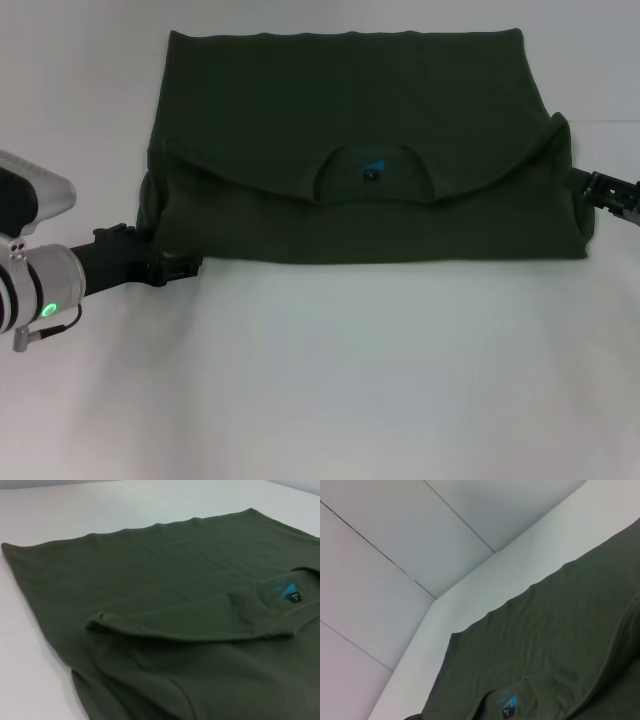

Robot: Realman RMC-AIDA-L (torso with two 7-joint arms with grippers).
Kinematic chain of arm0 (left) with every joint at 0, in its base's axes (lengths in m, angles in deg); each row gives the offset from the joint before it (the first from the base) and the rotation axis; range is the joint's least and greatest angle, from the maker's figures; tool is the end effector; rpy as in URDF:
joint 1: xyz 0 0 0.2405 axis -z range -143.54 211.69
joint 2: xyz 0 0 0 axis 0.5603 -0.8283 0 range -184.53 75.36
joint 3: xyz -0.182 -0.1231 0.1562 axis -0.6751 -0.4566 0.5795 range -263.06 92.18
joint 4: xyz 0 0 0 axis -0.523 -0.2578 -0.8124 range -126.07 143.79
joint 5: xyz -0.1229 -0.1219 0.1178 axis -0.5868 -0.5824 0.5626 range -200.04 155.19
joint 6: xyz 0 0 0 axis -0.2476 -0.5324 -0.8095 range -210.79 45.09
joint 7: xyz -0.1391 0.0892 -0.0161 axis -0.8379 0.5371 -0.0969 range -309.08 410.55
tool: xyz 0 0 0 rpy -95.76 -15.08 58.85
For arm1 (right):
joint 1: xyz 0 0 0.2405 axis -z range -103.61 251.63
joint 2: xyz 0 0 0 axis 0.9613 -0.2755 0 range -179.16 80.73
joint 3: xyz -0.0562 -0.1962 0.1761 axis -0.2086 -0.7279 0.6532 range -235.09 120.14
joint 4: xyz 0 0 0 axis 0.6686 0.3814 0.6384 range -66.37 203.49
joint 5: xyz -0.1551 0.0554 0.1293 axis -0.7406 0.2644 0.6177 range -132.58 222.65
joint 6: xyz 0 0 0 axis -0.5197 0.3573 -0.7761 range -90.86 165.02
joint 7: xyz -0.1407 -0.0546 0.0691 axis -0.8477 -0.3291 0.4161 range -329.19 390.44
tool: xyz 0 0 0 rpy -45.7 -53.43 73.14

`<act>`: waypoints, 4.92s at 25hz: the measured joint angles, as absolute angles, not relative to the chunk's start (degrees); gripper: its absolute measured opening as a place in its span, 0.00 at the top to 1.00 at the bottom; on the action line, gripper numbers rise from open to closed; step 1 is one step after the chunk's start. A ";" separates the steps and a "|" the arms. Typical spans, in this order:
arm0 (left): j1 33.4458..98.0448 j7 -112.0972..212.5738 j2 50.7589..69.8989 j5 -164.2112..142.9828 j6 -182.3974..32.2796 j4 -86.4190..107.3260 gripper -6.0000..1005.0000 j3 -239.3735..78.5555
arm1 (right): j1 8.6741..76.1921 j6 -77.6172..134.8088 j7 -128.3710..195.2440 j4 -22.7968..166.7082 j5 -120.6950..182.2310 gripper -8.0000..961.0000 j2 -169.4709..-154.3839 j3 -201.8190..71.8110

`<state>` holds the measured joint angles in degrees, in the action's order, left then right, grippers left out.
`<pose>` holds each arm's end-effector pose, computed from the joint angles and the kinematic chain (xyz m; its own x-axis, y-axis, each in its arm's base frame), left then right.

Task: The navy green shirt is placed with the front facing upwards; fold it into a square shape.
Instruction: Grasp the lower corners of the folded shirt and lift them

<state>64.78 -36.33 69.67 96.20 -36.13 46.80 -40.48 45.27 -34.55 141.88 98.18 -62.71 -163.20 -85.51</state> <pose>-0.3205 0.4035 -0.0472 0.7667 0.5023 0.3998 0.6364 -0.5127 -0.5763 0.3363 0.3823 0.0350 0.1432 -0.6189 -0.7723 -0.9674 -0.2524 0.0230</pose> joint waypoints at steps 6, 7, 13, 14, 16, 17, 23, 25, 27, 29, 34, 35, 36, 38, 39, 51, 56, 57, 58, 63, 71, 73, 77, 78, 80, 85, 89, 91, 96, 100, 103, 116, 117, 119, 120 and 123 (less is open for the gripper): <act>65.00 -36.56 69.60 96.29 -36.36 47.06 0.14 -38.57 | 45.41 -34.55 141.88 98.18 -62.71 0.32 -163.21 -85.28; 64.98 -36.56 69.60 96.32 -36.35 47.12 0.15 -38.37 | 45.45 -34.55 141.89 98.18 -62.71 0.32 -163.23 -85.16; 64.66 -36.71 69.52 96.41 -35.95 48.12 0.22 -38.38 | 45.86 -34.96 141.89 98.18 -62.71 0.32 -163.28 -84.39; 64.60 -36.72 69.54 96.41 -35.94 48.27 0.23 -38.28 | 45.90 -35.01 141.89 98.18 -62.71 0.32 -163.28 -84.27; 64.58 -36.72 69.54 96.41 -35.96 48.30 0.25 -38.24 | 46.02 -35.05 141.87 98.18 -62.71 0.32 -163.28 -84.04; 64.60 -36.72 69.51 96.41 -36.08 48.28 0.29 -38.22 | 46.05 -35.05 141.86 98.18 -62.71 0.32 -163.28 -84.01; 64.77 -36.72 69.51 96.41 -36.46 48.23 0.54 -38.47 | 46.13 -35.08 141.79 98.18 -62.73 0.32 -163.28 -84.10; 64.87 -36.72 69.51 96.40 -36.99 48.18 0.64 -38.46 | 46.14 -35.09 141.78 98.18 -62.80 0.32 -163.27 -84.21; 64.93 -36.72 69.51 96.40 -37.46 48.11 0.73 -38.30 | 46.16 -35.09 141.77 98.18 -62.80 0.32 -163.22 -84.19; 65.01 -36.71 69.51 96.40 -37.63 48.05 0.86 -38.20 | 46.23 -35.09 141.76 98.18 -62.80 0.32 -163.15 -84.14; 64.75 -37.64 69.52 96.39 -37.38 48.88 0.96 -38.18 | 46.33 -34.99 141.76 98.28 -63.25 0.38 -162.64 -84.49; 64.52 -38.07 69.51 96.39 -37.13 49.25 0.96 -38.20 | 46.28 -34.84 141.87 98.41 -64.10 0.38 -162.44 -84.75; 63.53 -39.35 69.49 96.39 -35.59 50.60 0.96 -38.19 | 46.18 -34.67 142.02 98.49 -64.96 0.38 -162.24 -85.01; 62.89 -39.91 69.46 96.39 -34.41 51.58 0.96 -38.20 | 45.45 -33.88 143.50 98.70 -68.59 0.38 -161.44 -85.29; 62.14 -40.44 69.45 96.39 -33.00 52.57 0.96 -38.30 | 45.11 -33.36 144.13 98.75 -69.94 0.38 -161.15 -85.34; 59.01 -41.98 69.42 96.08 -26.80 56.58 0.96 -39.01 | 39.61 -20.72 152.70 98.87 -81.65 0.38 -160.72 -89.09; 59.43 -42.80 69.42 96.16 -26.73 56.59 0.96 -38.85 | 37.80 -18.94 153.93 98.08 -83.31 0.38 -161.64 -91.66; 59.46 -42.81 69.42 96.20 -26.72 56.59 0.96 -38.79 | 37.59 -18.92 153.95 98.01 -83.37 0.38 -161.85 -91.82; 59.47 -42.81 69.42 96.20 -26.72 56.59 0.96 -38.77 | 37.45 -18.89 153.96 97.89 -83.40 0.38 -162.07 -92.11; 59.63 -42.83 69.42 96.13 -26.69 56.59 0.96 -38.79 | 37.28 -18.36 153.98 97.49 -83.44 0.38 -162.96 -93.45; 60.14 -42.87 69.37 96.24 -26.69 56.51 0.96 -38.77 | 38.01 -17.92 153.98 98.00 -83.31 0.38 -163.05 -93.16; 60.14 -42.91 69.36 96.26 -26.69 56.53 0.96 -38.80 | 38.04 -17.72 153.98 98.04 -83.25 0.38 -162.88 -93.16; 60.13 -42.99 69.34 96.29 -26.77 56.51 0.96 -38.80 | 38.04 -17.54 153.98 98.06 -83.24 0.38 -162.79 -93.16; 60.13 -43.01 69.34 96.30 -26.82 56.48 0.96 -38.77 | 38.04 -17.50 153.98 98.06 -83.25 0.38 -162.79 -93.15; 60.18 -43.03 69.34 96.31 -26.96 56.41 0.96 -38.71 | 38.02 -17.38 153.89 97.92 -83.25 0.38 -162.95 -93.16; 60.21 -43.04 69.34 96.31 -27.19 56.34 0.96 -38.80 | 37.93 -17.47 153.31 98.05 -83.19 0.38 -163.92 -93.29; 60.20 -43.04 69.34 96.31 -27.23 56.44 0.96 -38.86 | 37.71 -18.04 153.29 98.22 -83.12 0.38 -164.07 -93.28; 60.19 -43.04 69.34 96.31 -27.26 56.46 0.96 -38.87 | 37.64 -18.07 153.29 98.24 -83.14 0.40 -164.07 -93.49; 60.18 -43.04 69.33 96.31 -27.32 56.49 0.96 -38.86 | 37.85 -17.95 153.20 98.51 -83.16 0.51 -164.07 -93.55; 60.18 -43.04 69.33 96.31 -27.32 56.38 0.97 -38.86 | 38.05 -18.04 153.13 98.72 -83.15 0.80 -164.16 -93.60; 60.20 -43.14 69.33 96.31 -27.32 56.36 0.97 -38.87 | 38.35 -18.09 152.99 98.79 -83.14 0.93 -164.16 -93.60; 58.28 -48.97 69.34 96.19 -19.40 59.38 0.96 -41.51 | 45.84 -25.05 141.78 98.93 -71.75 0.97 -163.33 -92.52; 58.00 -49.64 69.34 96.13 -17.45 59.79 0.96 -42.64 | 46.73 -26.27 140.54 98.95 -70.79 0.97 -163.27 -92.10; 57.49 -50.77 69.15 95.93 -13.07 60.35 0.96 -45.89 | 48.79 -29.51 137.47 98.97 -69.20 0.97 -163.09 -90.49; 57.42 -50.94 69.07 95.89 -11.57 60.36 0.96 -46.98 | 49.38 -30.76 136.49 98.98 -68.99 0.97 -163.04 -89.89; 56.92 -51.76 68.64 95.87 -5.16 60.10 0.96 -52.37 | 51.51 -34.54 134.55 98.98 -68.98 0.97 -162.71 -88.66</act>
<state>56.92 -51.76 68.64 95.87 -5.16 60.10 -52.37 51.51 -34.54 134.55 98.98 -68.98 -162.71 -88.66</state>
